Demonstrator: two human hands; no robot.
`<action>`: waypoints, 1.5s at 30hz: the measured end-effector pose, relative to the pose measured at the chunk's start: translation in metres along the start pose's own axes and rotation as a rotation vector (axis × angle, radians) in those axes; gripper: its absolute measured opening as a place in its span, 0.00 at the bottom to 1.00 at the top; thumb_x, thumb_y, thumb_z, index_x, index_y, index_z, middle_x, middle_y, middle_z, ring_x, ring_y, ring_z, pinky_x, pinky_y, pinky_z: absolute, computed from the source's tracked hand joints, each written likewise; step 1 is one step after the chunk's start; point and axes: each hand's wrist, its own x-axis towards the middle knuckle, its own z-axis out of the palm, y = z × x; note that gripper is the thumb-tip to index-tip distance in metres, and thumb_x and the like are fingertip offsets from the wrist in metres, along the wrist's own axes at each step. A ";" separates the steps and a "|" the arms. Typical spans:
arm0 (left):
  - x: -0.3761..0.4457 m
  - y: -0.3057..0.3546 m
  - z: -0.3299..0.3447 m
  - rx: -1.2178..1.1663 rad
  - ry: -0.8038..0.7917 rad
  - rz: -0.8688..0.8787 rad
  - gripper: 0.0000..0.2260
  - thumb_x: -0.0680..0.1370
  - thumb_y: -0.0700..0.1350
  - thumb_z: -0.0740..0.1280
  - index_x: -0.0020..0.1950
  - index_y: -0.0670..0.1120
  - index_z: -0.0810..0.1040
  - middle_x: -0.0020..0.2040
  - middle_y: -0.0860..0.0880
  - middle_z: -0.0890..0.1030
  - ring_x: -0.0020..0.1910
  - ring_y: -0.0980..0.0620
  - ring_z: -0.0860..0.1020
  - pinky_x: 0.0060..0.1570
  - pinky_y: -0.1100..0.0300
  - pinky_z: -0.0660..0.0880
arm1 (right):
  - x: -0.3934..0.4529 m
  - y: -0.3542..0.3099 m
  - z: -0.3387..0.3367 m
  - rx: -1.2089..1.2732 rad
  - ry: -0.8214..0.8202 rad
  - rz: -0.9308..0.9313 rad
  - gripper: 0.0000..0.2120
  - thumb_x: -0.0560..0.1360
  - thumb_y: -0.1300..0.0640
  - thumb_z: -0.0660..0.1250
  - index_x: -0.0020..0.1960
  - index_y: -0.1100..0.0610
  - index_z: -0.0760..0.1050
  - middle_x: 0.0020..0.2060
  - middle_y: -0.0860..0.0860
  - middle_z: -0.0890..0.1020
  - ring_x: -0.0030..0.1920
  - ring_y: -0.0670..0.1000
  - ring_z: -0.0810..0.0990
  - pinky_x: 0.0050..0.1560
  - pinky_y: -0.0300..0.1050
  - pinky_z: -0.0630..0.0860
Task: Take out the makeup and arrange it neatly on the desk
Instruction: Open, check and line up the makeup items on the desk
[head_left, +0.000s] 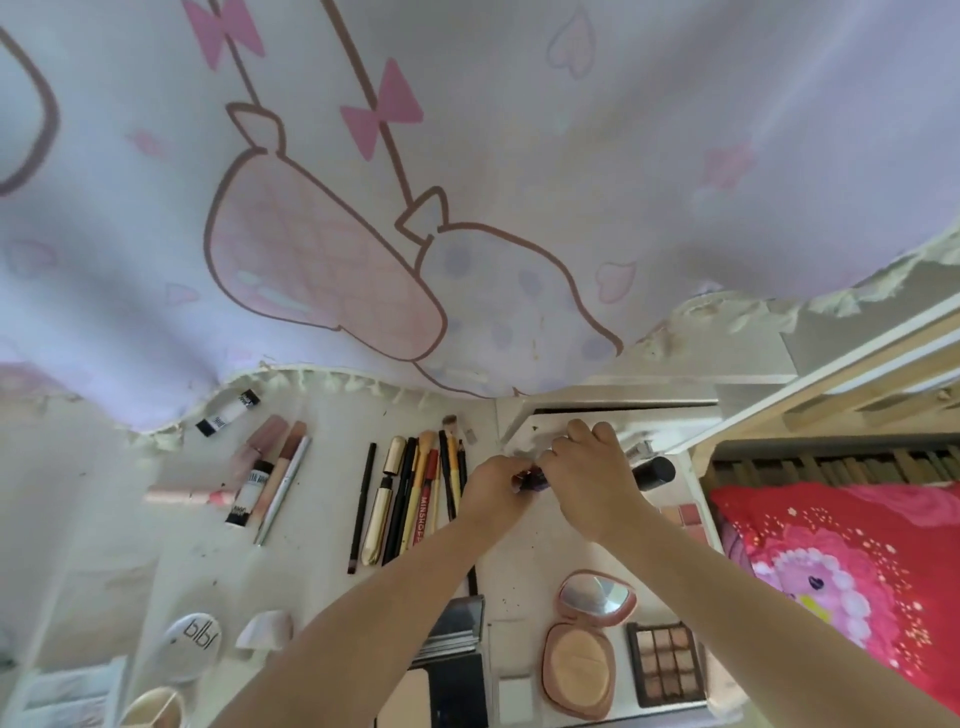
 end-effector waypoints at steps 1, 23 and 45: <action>0.000 -0.002 0.000 0.012 0.006 0.004 0.06 0.74 0.35 0.62 0.45 0.38 0.79 0.44 0.41 0.81 0.47 0.46 0.78 0.43 0.61 0.69 | 0.000 -0.001 -0.001 0.001 0.001 -0.007 0.14 0.73 0.65 0.57 0.57 0.60 0.72 0.56 0.54 0.76 0.62 0.56 0.65 0.59 0.49 0.60; -0.019 -0.017 -0.014 0.091 0.006 -0.021 0.16 0.75 0.37 0.63 0.64 0.43 0.71 0.59 0.45 0.75 0.56 0.51 0.74 0.53 0.64 0.71 | -0.023 -0.008 0.023 0.131 0.411 0.134 0.18 0.42 0.64 0.76 0.31 0.53 0.79 0.30 0.47 0.80 0.33 0.51 0.81 0.40 0.41 0.61; -0.114 -0.115 -0.183 0.723 0.151 -0.183 0.16 0.76 0.42 0.59 0.63 0.46 0.71 0.62 0.49 0.73 0.60 0.48 0.71 0.56 0.58 0.69 | 0.032 -0.125 -0.011 0.408 0.347 -0.088 0.11 0.68 0.60 0.69 0.50 0.60 0.79 0.49 0.55 0.81 0.53 0.57 0.77 0.55 0.49 0.73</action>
